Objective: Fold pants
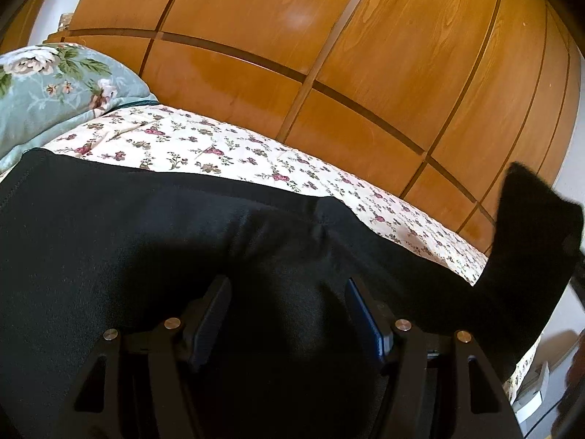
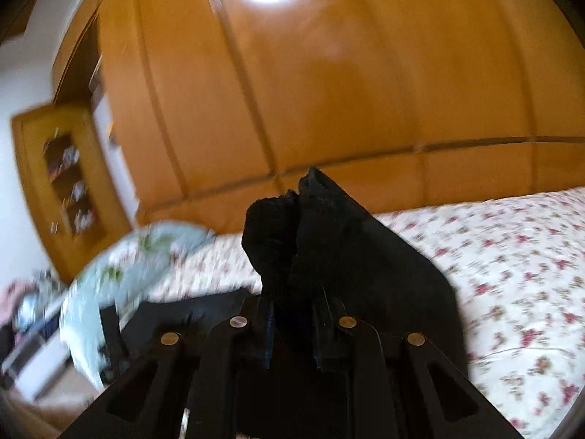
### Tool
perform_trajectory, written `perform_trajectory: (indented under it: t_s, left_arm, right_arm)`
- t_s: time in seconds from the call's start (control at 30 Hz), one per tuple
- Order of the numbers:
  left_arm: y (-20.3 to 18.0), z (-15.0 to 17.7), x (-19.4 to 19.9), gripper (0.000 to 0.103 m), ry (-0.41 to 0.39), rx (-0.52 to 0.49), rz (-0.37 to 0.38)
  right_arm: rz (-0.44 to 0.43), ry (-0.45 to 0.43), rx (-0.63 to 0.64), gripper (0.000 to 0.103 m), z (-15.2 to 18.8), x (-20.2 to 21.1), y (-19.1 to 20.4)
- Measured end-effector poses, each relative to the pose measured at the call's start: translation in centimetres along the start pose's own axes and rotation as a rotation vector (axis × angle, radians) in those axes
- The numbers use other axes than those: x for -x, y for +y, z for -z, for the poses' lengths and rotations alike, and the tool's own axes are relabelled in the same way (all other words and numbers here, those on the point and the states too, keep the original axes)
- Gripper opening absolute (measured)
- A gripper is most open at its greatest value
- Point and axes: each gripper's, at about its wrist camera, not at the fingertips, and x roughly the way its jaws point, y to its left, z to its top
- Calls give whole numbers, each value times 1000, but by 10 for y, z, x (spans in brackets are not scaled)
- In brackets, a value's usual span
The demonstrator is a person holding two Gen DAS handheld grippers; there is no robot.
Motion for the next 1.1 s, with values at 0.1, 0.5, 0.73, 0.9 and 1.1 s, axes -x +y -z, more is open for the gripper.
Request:
perform_trajectory:
  t_s: [0.1,0.5,0.73,0.9,1.1]
  left_arm:
    - [0,0,1,66,-5,-2,1]
    - [-3,-8,17,65,22,142,151]
    - [-56,-16,-17,71,199,201,343]
    - [-95,-5,-64,68,386,162,348]
    - [-103,-2,-60,14,354,122,296]
  right_arm:
    - [-15,97,74,17,26,-33,17]
    - [-155,318,111,58,87,-63,12]
    - [-78,81,-110,57,57,3,-56]
    - [88,105,-266,32,51,-4,-118]
    - [118,149,-306,20,68,-20,-140]
